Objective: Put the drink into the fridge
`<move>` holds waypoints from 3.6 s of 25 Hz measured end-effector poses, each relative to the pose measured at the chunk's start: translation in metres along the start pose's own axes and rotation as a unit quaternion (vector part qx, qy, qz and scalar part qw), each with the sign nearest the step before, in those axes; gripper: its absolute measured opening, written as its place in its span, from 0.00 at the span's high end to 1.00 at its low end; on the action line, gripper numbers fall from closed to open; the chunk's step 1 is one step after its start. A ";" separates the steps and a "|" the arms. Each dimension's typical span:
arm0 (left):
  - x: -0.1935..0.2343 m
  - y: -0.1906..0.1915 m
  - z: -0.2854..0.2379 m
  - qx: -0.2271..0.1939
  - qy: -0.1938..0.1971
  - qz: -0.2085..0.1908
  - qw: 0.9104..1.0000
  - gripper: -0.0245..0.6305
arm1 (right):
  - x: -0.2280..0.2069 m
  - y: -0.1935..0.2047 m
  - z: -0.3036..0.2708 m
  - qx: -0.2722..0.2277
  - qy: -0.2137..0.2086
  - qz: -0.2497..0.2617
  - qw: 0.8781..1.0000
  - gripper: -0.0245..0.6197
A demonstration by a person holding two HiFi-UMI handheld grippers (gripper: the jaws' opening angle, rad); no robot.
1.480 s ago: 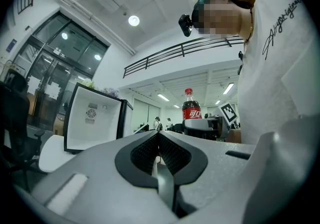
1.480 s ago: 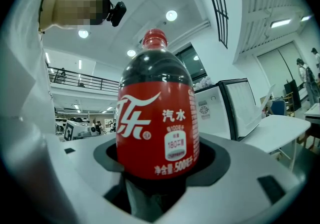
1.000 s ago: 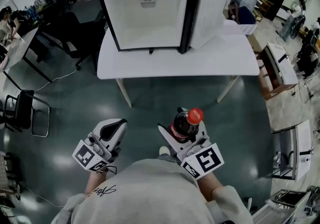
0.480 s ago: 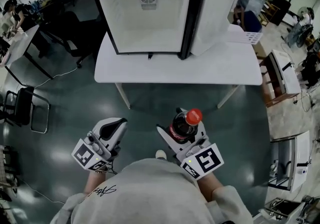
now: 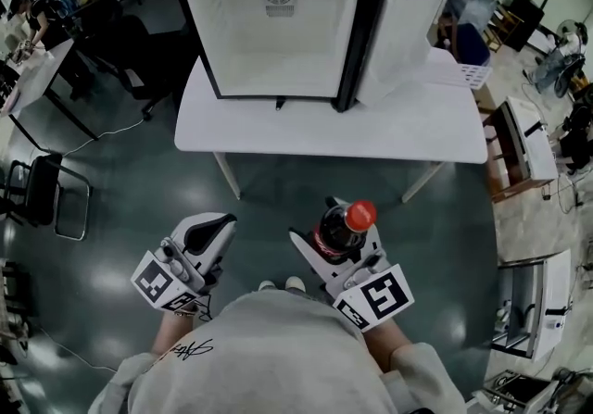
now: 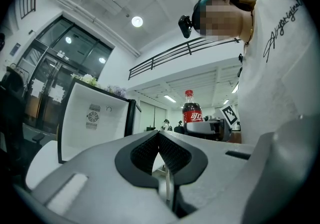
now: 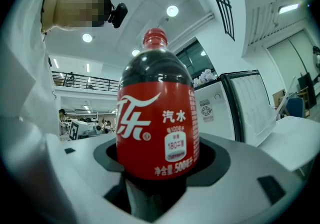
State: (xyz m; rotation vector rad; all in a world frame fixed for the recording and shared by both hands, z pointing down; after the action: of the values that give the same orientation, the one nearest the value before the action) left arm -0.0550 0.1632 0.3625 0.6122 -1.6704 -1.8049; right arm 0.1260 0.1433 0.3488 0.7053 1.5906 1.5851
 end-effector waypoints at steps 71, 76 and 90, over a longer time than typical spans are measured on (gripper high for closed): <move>0.152 0.005 -0.112 0.005 0.016 0.006 1.000 0.96 | -0.136 -0.002 -0.118 0.004 0.036 -0.013 0.999 0.47; 0.168 0.003 -0.120 0.005 0.024 0.004 1.000 0.96 | -0.144 -0.003 -0.132 0.001 0.045 -0.016 0.999 0.47; 0.215 0.002 -0.136 0.004 0.049 0.003 0.999 0.96 | -0.162 0.004 -0.169 0.002 0.072 -0.017 0.997 0.47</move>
State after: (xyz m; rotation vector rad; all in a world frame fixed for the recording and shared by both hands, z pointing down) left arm -0.1148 -0.0843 0.3641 0.6869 -1.6128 -1.7367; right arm 0.0756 -0.0850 0.3626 0.5744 1.6998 1.6404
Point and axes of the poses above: the fingertips, and each gripper's own axes: z backward along the fingers, x to its left, y out of its underside, the point moved 4 cm from there along z, backward along the fingers, and after that the axes turned 8 degrees about -y, right-handed, at the moved point
